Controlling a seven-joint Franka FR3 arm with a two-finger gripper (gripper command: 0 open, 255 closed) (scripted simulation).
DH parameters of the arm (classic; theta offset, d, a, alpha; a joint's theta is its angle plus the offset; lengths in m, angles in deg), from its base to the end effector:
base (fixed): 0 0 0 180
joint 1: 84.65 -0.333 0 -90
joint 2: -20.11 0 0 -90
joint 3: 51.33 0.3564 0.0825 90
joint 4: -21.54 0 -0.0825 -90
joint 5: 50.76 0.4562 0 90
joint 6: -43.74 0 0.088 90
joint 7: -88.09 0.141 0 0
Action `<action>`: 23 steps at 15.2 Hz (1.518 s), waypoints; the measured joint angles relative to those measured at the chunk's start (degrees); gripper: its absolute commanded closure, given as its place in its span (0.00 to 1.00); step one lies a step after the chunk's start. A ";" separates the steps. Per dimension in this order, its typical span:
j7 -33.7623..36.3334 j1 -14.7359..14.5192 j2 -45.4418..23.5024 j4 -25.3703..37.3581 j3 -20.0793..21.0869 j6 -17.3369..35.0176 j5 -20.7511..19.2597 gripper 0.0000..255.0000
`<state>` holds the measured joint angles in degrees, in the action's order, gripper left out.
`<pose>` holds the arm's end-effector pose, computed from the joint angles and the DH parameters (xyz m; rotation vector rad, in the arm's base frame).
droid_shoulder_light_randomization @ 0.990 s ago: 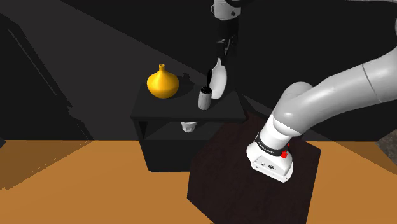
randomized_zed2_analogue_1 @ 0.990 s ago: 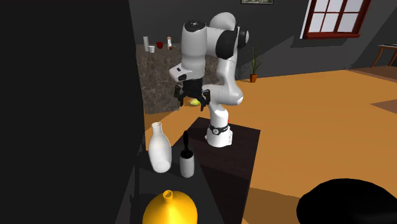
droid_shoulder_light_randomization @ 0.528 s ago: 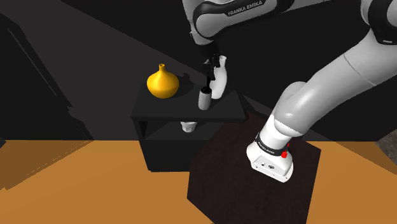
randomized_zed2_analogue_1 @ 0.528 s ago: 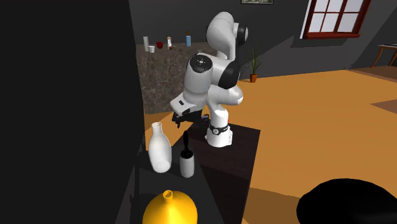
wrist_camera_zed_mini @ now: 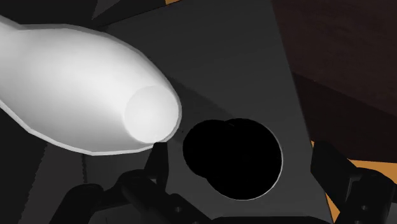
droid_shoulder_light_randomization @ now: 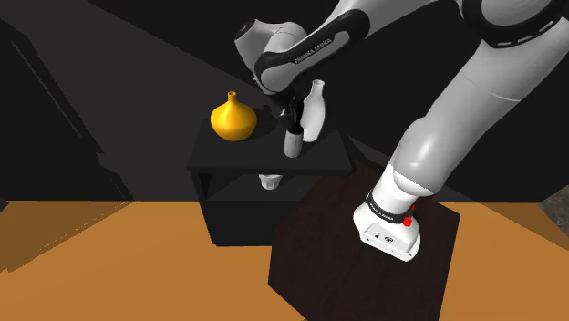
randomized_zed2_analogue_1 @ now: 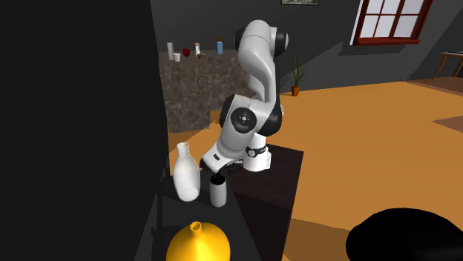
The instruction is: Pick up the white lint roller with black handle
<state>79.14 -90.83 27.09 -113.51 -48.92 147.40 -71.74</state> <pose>0.4761 0.0296 0.3219 2.6699 0.6389 -0.5944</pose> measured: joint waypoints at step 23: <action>0.39 -0.04 -1.17 -0.10 0.07 1.05 -0.30 1.00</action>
<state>79.53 -90.87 25.92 -113.61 -48.86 148.44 -72.03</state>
